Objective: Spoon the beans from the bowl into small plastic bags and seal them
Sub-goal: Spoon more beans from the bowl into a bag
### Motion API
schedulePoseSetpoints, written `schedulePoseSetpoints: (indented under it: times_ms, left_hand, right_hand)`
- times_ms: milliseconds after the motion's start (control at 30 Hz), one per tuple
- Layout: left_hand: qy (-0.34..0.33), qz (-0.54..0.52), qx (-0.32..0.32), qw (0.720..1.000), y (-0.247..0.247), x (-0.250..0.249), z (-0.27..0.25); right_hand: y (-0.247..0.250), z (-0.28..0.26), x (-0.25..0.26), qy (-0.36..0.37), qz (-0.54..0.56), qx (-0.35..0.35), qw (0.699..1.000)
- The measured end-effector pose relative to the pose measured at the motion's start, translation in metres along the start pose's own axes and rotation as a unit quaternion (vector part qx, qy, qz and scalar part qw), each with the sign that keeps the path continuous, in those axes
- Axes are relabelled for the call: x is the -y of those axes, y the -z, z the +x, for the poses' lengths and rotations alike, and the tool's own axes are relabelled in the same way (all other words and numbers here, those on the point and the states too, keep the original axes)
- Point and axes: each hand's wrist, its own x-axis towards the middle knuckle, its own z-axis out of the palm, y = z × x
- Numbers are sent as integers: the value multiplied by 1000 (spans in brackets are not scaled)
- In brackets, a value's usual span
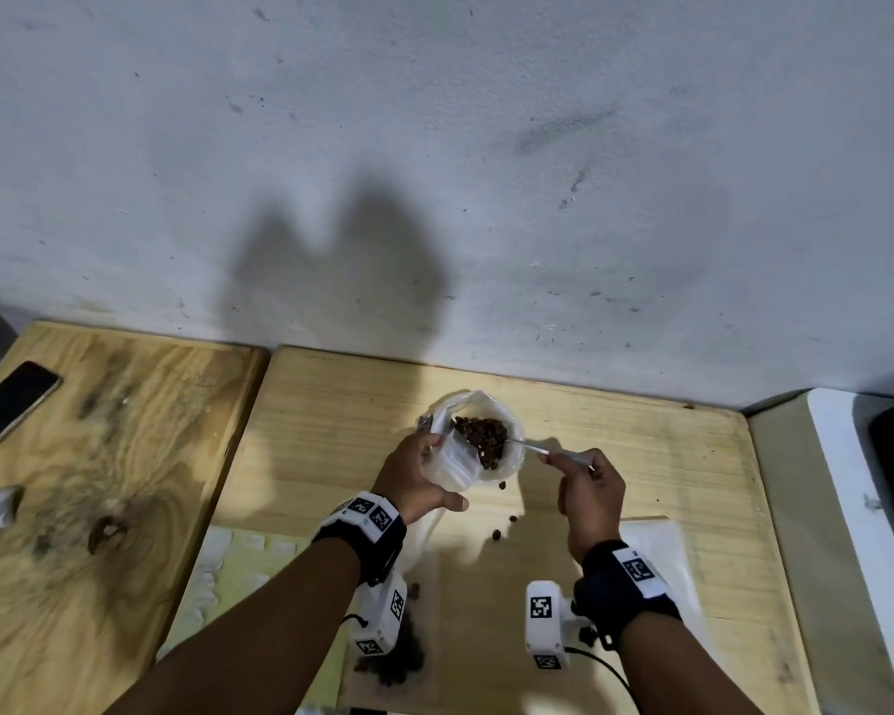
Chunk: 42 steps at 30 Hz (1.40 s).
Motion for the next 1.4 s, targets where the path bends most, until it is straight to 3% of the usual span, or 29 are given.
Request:
schedulePoseSetpoints:
  times_ms: [167,300,533,733,900,1133,1400]
  left_hand:
    - [3,12,-8,1000,3,-1,-2]
    - [6,11,-9,1000,2,-3,-3]
    - [7,1,-9,1000,1,-3,-4]
    - [9,-1,-7,1000,3,-1,-2]
    - [-5,7,-18,1000,1,3,-1]
    - [-28,1,-26,999,-2,6,1]
    - [-57,10,-6,998,-5,9,1]
  right_hand:
    - [14,-2,26,54,4,26,998]
    - [13,-9,35,94,-6,90,992]
    - [-4,-24,39,193,-136,168,957]
    - [5,-10,36,201,-66,51,976]
    - [-7,-7,22,199,-127,17,972]
    - [-23,-8,-13,129,-133,40,982]
    - [-55,-24,-46,-36,-54,72,995]
